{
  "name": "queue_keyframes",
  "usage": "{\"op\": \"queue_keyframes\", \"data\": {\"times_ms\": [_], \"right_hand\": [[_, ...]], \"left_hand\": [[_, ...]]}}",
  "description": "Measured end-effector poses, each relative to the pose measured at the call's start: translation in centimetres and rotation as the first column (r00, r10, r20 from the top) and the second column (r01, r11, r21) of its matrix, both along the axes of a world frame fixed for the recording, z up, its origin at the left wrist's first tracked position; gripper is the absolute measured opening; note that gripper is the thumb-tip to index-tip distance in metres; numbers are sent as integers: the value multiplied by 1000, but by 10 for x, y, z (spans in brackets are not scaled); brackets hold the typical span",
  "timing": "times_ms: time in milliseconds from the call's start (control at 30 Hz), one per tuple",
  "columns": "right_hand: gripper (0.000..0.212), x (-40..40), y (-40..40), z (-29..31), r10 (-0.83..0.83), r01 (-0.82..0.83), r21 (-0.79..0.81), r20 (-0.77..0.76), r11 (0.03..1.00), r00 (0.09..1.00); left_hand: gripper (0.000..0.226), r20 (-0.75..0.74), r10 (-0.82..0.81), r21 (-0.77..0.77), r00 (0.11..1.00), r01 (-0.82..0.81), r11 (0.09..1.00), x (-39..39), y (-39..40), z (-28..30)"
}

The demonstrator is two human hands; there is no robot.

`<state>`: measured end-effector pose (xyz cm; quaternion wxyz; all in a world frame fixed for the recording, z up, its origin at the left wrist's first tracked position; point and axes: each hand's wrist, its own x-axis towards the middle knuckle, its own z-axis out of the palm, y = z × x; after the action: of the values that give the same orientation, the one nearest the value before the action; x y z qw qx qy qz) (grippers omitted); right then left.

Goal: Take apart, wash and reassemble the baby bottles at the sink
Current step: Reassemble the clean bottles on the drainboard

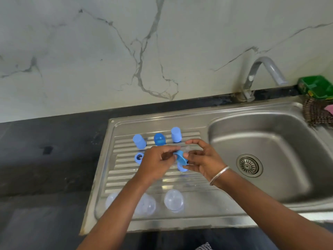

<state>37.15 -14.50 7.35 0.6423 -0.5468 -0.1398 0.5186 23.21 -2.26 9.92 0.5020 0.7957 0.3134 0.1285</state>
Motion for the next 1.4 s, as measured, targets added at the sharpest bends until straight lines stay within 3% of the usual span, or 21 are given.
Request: {"op": "queue_keyframes", "data": {"times_ms": [33,100,133,200,267,433,567,733,833,900,1000,1200,1400], "right_hand": [[42,-6,9,-7,3,4,-45,161,999,987],[46,-16,22,-18,90,-17,-145,512,989,855],[44,-22,29,-24,158,-53,-180,638,982,754],[37,-32,45,-36,283,-143,-244,837,959,468],[34,-38,59,-44,385,-192,-346,894,918,231],[32,-48,82,-50,656,-164,-654,753,738,-54],[33,-51,86,-52,732,-132,-742,670,657,-123],[55,-51,85,-54,701,-137,-698,712,702,-38],[41,-57,90,-47,594,-132,-613,788,779,-161],[34,-69,99,-33,613,-209,-664,745,718,-264],[40,-86,119,-23,616,-337,-744,668,577,-418],[45,-99,146,-31,586,-409,-783,622,469,-519],[40,-106,157,-38,599,-425,-810,585,404,-547]], "left_hand": [[33,-34,-7,-1,999,7,1000,-10,13,1],[31,-100,30,84,994,-22,996,-23,36,3],[29,-134,66,150,989,-46,988,-29,48,2],[28,-230,112,244,967,-54,968,-41,72,-3],[26,-334,101,271,937,-7,963,-50,92,-11],[23,-479,18,302,878,146,942,-62,120,-30],[21,-550,6,334,835,214,918,-65,128,-42],[29,-605,-8,330,796,260,908,-60,133,-57],[26,-605,8,338,796,248,908,-57,133,-62],[25,-598,25,343,801,228,911,-55,133,-65],[21,-599,32,353,800,228,907,-52,135,-70],[20,-584,29,367,811,233,900,-51,139,-75],[7,-577,24,349,817,219,911,-61,146,-81]]}}
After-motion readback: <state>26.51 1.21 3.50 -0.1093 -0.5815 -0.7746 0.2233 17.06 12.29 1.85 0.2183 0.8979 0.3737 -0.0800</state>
